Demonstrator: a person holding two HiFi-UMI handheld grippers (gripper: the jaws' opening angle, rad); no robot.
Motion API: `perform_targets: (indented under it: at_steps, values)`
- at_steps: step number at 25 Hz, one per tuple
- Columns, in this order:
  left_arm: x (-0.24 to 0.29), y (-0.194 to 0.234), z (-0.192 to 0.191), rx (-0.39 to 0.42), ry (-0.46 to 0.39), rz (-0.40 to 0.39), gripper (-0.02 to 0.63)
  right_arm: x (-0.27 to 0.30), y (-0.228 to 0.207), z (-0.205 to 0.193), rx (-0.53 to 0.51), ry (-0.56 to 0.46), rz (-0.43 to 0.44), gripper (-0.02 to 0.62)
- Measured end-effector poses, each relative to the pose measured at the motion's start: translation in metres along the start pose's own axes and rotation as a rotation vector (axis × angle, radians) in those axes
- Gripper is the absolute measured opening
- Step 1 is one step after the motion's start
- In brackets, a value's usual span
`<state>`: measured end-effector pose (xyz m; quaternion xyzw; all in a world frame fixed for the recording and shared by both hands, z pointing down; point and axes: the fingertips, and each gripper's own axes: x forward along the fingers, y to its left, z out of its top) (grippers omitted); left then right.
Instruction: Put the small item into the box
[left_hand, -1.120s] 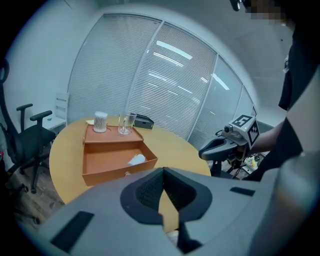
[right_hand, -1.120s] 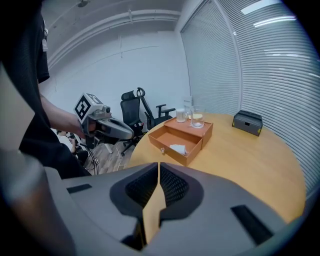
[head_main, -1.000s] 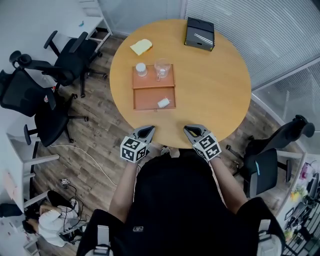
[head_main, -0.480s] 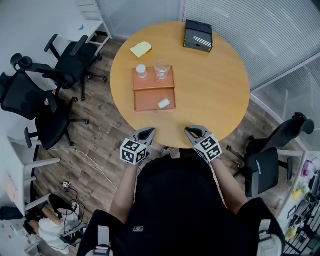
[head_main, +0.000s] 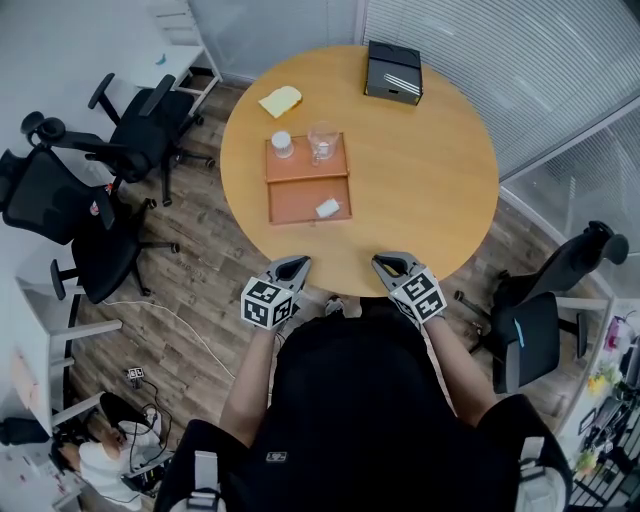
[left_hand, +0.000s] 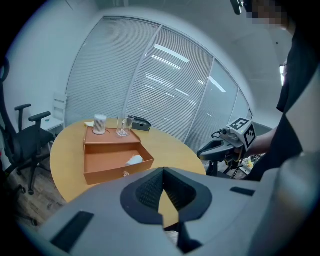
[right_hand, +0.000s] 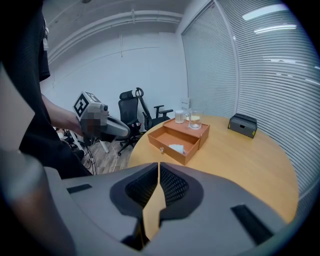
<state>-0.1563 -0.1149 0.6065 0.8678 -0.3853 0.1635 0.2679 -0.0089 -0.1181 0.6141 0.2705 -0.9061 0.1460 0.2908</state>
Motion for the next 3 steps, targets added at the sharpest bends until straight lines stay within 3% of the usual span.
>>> perform_targets:
  at_steps: [3]
  values:
    - [-0.0020,0.0016,-0.0011,0.002,0.002,-0.001,0.006,-0.0001,-0.0003,-0.0002,-0.001,0.002,-0.004,0.012]
